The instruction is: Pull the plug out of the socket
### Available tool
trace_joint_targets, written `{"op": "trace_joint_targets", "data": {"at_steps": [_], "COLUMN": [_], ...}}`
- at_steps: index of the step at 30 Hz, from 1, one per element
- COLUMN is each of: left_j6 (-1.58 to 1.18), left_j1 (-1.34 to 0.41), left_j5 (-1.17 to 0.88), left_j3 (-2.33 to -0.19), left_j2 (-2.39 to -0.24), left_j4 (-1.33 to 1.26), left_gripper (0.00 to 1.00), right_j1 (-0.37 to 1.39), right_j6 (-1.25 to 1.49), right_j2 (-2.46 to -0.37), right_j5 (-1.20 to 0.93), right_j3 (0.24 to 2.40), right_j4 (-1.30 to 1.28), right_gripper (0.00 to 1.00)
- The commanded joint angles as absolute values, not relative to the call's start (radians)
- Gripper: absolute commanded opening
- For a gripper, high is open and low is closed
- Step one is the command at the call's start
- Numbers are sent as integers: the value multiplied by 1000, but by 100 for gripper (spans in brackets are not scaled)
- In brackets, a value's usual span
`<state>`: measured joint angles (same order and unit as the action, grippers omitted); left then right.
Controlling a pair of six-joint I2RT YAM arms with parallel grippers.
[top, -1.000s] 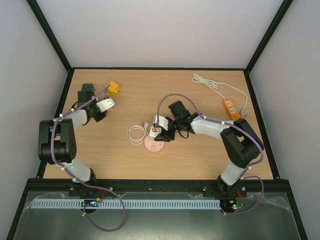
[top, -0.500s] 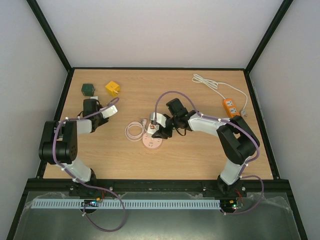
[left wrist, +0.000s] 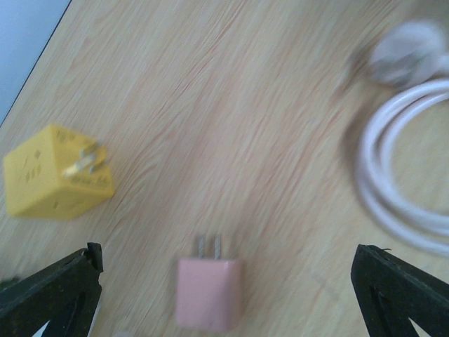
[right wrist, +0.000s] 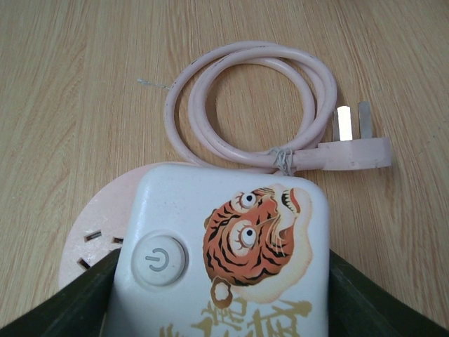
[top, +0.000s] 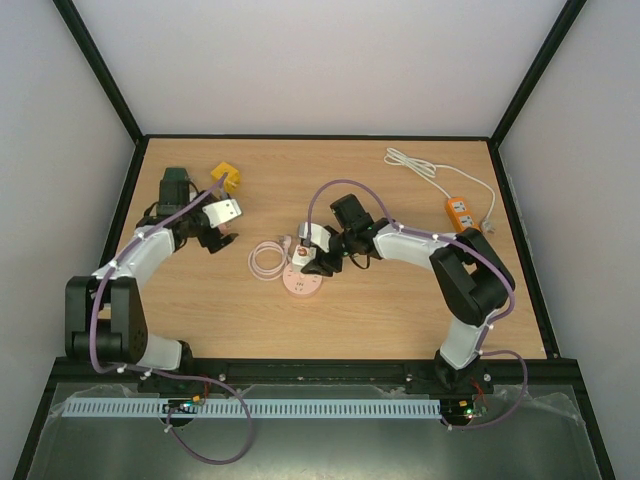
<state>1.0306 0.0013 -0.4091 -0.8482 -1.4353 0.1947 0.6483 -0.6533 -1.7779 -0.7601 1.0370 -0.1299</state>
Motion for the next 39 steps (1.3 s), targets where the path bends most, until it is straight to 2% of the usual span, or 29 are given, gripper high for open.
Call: {"op": "trace_joint_targets", "data": {"at_steps": [1, 5, 11, 22, 33, 37, 39], "left_j6": [973, 960, 1001, 1100, 1080, 1082, 1072], "left_j1": [-73, -163, -292, -459, -519, -530, -532], "left_j5": [-555, -576, -617, -588, -558, -563, -568], "left_j3": [-895, -922, -967, -1121, -1157, -1157, -1151], "left_j2": [-1393, -1381, -1402, -1599, -1716, -1727, -1730], "left_j4": [397, 465, 536, 626, 541, 535, 521], "left_gripper": [99, 99, 99, 99, 99, 94, 87], "right_j1": [651, 631, 568, 546, 550, 562, 572], "right_j6": [-621, -557, -457, -262, -152, -141, -143], "right_j2": [-1777, -1730, -1660, -1541, -1624, -1658, -1672], "right_j5": [-769, -789, -859, -863, -825, -823, -817], "right_j3": [1061, 1022, 926, 672, 611, 612, 611], "right_j4": [-81, -25, 54, 285, 472, 499, 512], "right_gripper": [73, 99, 98, 98, 98, 98, 98]}}
